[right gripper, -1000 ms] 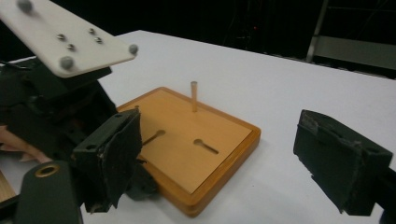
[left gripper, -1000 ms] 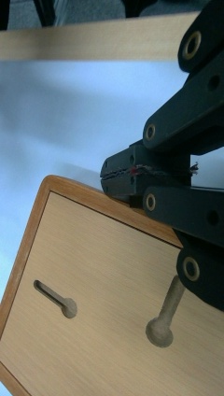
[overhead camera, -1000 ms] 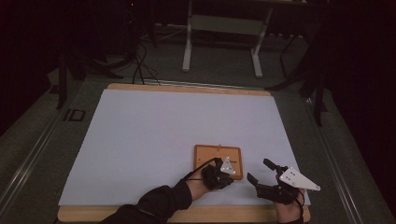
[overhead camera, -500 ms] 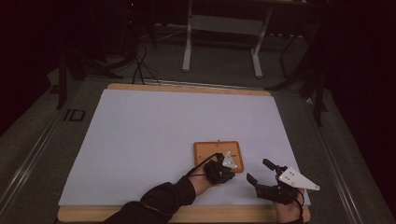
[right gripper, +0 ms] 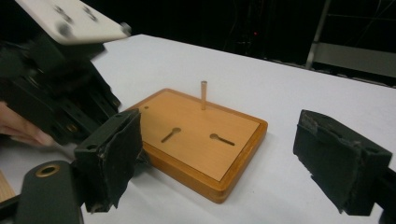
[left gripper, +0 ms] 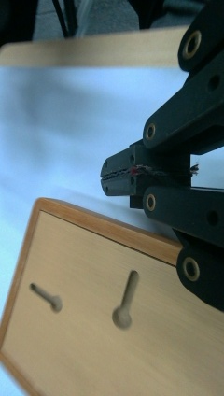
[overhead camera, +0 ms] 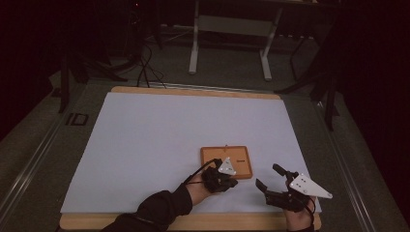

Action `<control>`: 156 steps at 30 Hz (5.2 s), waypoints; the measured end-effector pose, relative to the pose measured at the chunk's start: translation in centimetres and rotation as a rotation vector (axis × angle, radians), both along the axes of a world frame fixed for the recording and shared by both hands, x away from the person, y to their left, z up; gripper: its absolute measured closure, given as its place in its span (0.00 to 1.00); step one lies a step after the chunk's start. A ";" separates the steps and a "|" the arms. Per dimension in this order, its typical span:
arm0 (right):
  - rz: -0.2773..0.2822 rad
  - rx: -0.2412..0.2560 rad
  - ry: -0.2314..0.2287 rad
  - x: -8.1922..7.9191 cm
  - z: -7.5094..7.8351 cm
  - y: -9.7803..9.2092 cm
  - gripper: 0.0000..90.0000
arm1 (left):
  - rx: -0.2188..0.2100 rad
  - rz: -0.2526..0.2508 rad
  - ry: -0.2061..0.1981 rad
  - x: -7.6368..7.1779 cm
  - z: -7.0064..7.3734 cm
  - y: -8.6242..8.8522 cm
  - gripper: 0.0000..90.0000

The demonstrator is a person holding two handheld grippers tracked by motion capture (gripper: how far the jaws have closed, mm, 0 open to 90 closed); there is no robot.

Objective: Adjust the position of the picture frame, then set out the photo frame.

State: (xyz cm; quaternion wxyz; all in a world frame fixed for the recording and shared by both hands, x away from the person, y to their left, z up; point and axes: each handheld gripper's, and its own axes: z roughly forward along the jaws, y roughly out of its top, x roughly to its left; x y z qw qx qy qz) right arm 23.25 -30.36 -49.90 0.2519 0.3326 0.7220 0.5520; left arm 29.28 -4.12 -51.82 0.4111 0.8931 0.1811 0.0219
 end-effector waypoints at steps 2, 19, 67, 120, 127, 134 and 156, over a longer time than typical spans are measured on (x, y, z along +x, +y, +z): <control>-0.001 0.001 -0.003 0.0 0.0 0.0 0.17 | -0.002 0.015 -0.012 -0.1 0.4 0.8 1.00; 0.006 -0.006 0.005 0.1 0.0 0.1 0.17 | -0.010 0.130 -0.029 0.7 1.0 6.2 1.00; 0.007 -0.033 -0.004 0.0 0.0 1.1 0.11 | -0.045 0.174 -0.053 10.2 0.8 2.8 0.77; 0.116 -1.283 -0.596 0.6 -6.5 6.8 0.61 | -0.098 0.043 0.071 13.4 0.7 2.9 0.94; 0.108 -1.328 -0.639 1.3 -7.0 7.0 0.72 | -0.100 0.041 0.083 13.6 0.7 3.0 0.94; 0.132 -1.342 -0.641 1.4 -6.9 7.1 0.75 | -0.082 0.037 0.066 13.4 0.8 2.8 0.93; 0.286 -1.280 -0.474 3.4 -2.6 6.8 0.75 | -0.131 0.070 -0.035 10.8 2.9 6.9 0.16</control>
